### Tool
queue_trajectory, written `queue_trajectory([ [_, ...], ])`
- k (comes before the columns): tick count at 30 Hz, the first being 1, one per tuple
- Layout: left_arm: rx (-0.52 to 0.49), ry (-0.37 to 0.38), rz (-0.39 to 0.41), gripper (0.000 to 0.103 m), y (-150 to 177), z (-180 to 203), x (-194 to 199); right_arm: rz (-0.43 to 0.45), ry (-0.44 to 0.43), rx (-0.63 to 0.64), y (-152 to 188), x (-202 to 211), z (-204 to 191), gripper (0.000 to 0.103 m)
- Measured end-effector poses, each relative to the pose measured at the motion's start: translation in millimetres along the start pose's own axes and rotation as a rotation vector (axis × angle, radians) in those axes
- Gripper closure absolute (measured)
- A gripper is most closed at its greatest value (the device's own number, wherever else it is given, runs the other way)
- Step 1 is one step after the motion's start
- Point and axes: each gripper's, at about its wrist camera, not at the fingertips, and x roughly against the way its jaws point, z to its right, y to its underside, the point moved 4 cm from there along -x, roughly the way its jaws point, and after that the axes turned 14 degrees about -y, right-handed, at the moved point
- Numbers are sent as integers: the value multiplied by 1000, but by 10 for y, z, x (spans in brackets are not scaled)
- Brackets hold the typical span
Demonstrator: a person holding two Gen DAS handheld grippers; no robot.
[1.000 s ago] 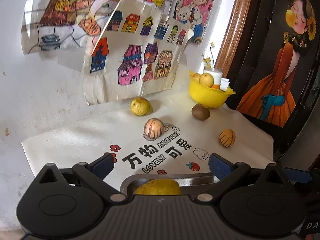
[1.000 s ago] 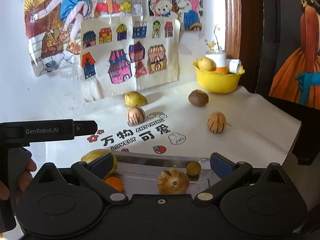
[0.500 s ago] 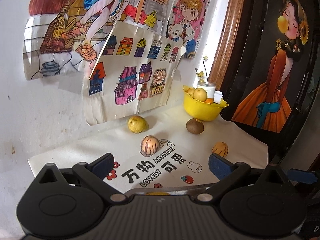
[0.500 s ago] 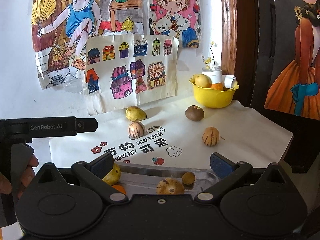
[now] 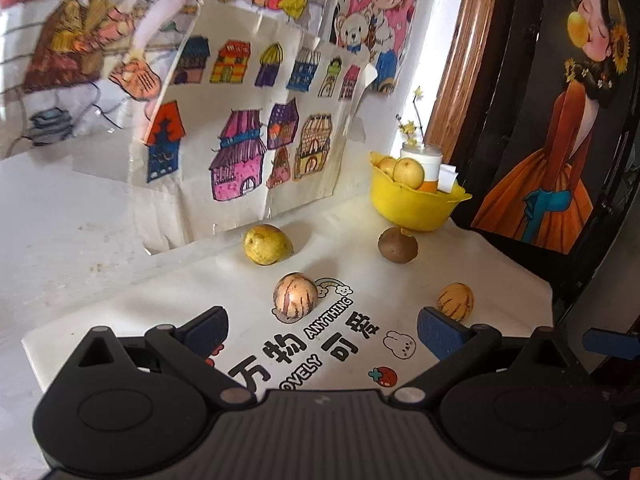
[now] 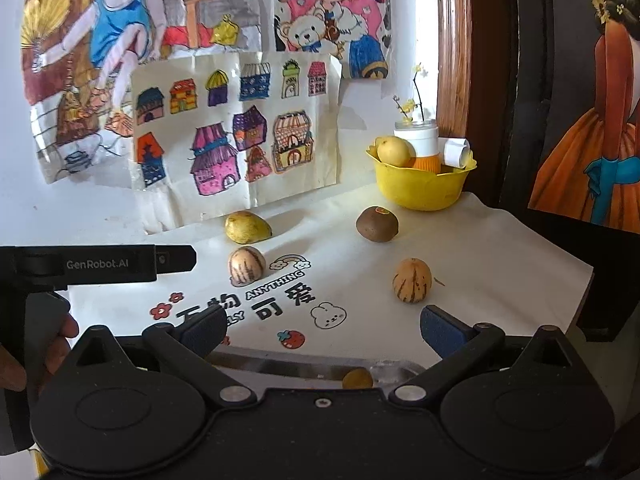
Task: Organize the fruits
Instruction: 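Lift both open tools out of the tray toward the striped fruits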
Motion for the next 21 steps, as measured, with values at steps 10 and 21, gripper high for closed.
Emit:
queue_trajectory([
  [10, 0, -16, -33, 1, -142, 44, -473, -36, 4, -20, -138, -439, 287, 1],
  [21, -24, -22, -78, 1, -215, 151, -1030, -70, 17, -44, -257, -859, 624, 1],
])
